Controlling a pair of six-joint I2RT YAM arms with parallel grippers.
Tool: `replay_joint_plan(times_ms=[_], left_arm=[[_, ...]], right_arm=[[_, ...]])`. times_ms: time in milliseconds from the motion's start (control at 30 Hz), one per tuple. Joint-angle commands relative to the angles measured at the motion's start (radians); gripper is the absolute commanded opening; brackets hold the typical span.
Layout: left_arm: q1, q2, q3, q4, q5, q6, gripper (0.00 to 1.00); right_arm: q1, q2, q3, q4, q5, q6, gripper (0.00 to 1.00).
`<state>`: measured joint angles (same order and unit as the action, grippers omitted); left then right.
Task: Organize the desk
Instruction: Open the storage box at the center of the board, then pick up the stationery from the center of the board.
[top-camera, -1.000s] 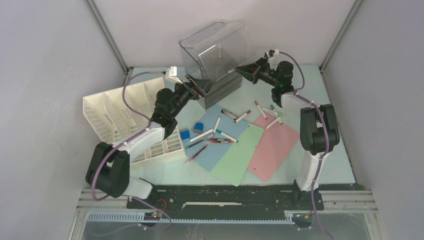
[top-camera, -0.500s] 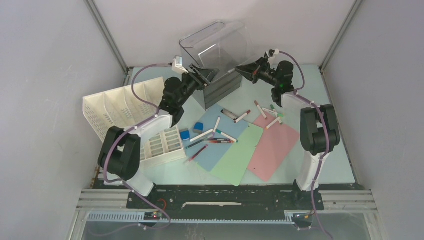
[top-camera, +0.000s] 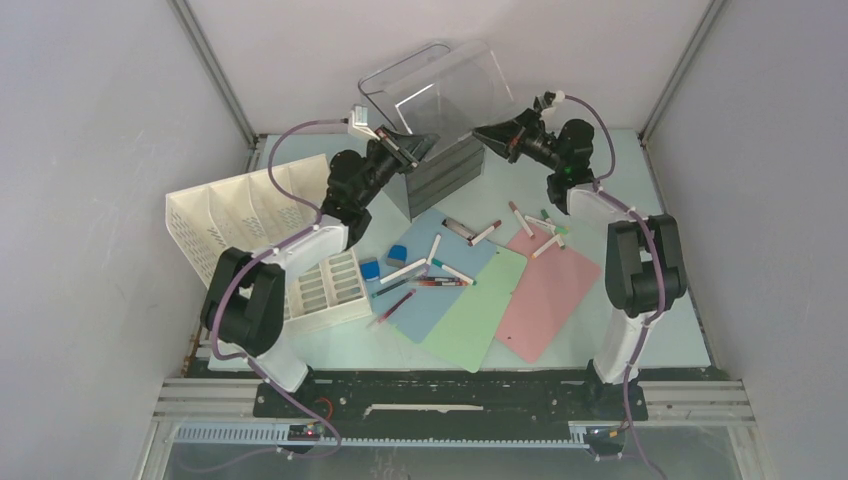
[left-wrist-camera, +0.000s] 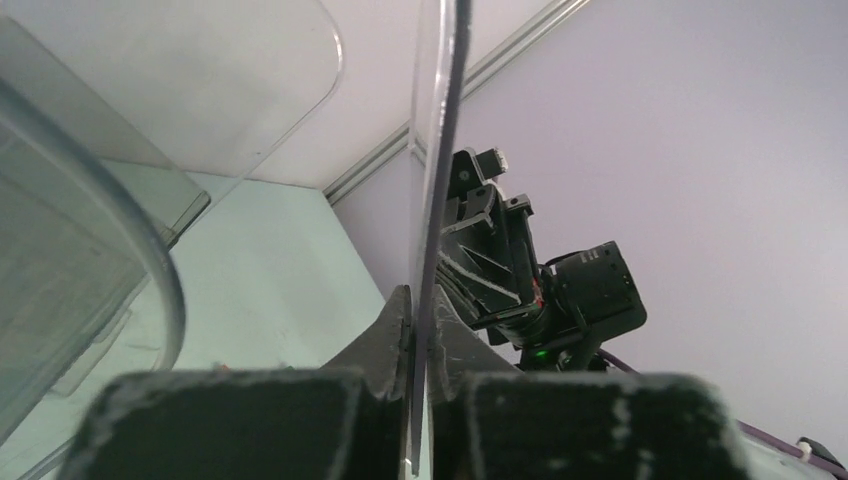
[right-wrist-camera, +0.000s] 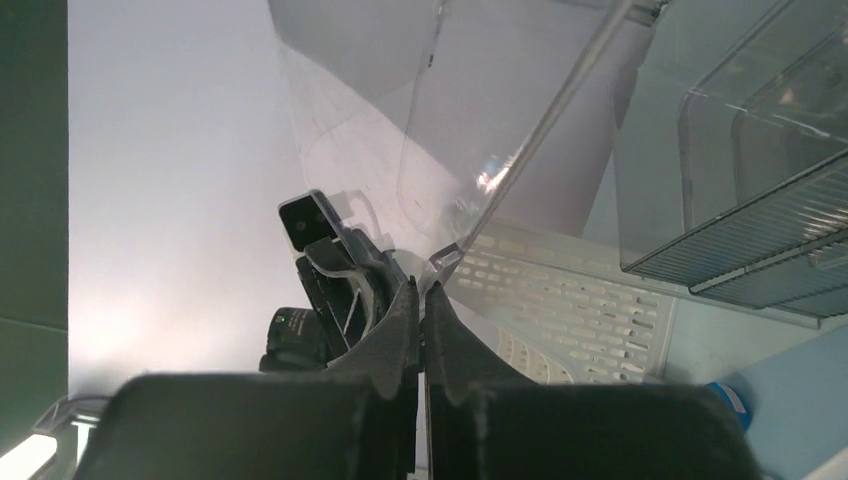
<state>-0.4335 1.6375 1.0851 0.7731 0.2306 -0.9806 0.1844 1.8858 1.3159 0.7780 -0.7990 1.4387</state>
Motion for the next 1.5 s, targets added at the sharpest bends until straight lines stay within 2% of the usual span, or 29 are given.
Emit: replay_joint_plan(times_ms=[0, 100, 133, 167, 333, 467, 600, 700, 900, 967, 1067, 1167, 1300, 1367, 1467], left_arm=[[0.010, -0.031, 0.011, 0.010, 0.022, -0.002, 0.02], [0.027, -0.041, 0.005, 0.022, 0.053, -0.020, 0.00], [0.034, -0.043, 0.002, 0.026, 0.066, -0.029, 0.00], [0.042, -0.046, 0.000, 0.029, 0.077, -0.036, 0.00], [0.074, -0.062, -0.005, 0.035, 0.154, -0.061, 0.00], [0.098, -0.083, -0.016, 0.034, 0.207, -0.070, 0.00], [0.118, -0.106, -0.023, 0.019, 0.241, -0.078, 0.00], [0.140, -0.119, -0.021, 0.012, 0.265, -0.106, 0.00], [0.171, -0.131, -0.003, 0.003, 0.298, -0.185, 0.00], [0.177, -0.131, 0.007, 0.000, 0.304, -0.206, 0.00], [0.183, -0.137, 0.021, -0.012, 0.300, -0.221, 0.00], [0.186, -0.142, 0.038, -0.052, 0.293, -0.225, 0.00], [0.189, -0.143, 0.049, -0.073, 0.282, -0.231, 0.00], [0.190, -0.143, 0.053, -0.077, 0.280, -0.235, 0.00], [0.189, -0.143, 0.056, -0.081, 0.274, -0.238, 0.00]], right_arm=[[0.006, -0.087, 0.008, 0.112, -0.102, -0.069, 0.08], [-0.016, -0.100, -0.019, 0.170, -0.192, -0.096, 0.29], [-0.026, -0.110, -0.037, 0.211, -0.218, -0.102, 0.41], [-0.039, -0.116, -0.050, 0.254, -0.255, -0.111, 0.48], [-0.111, -0.143, -0.097, 0.391, -0.391, -0.126, 0.69], [-0.174, -0.165, -0.111, 0.357, -0.420, -0.173, 0.78], [-0.213, -0.199, -0.111, 0.142, -0.411, -0.352, 0.81], [-0.198, -0.247, -0.110, -0.121, -0.383, -0.639, 0.81], [-0.045, -0.346, -0.022, -0.861, -0.246, -1.468, 0.85], [0.017, -0.360, -0.002, -1.009, -0.182, -1.674, 0.88], [0.105, -0.365, -0.001, -1.145, -0.137, -1.911, 0.91], [0.204, -0.348, -0.001, -1.249, -0.068, -2.091, 0.99], [0.363, -0.254, 0.067, -1.455, 0.008, -2.310, 1.00], [0.433, -0.191, 0.119, -1.501, 0.072, -2.325, 1.00], [0.506, -0.112, 0.159, -1.443, 0.143, -2.255, 1.00]])
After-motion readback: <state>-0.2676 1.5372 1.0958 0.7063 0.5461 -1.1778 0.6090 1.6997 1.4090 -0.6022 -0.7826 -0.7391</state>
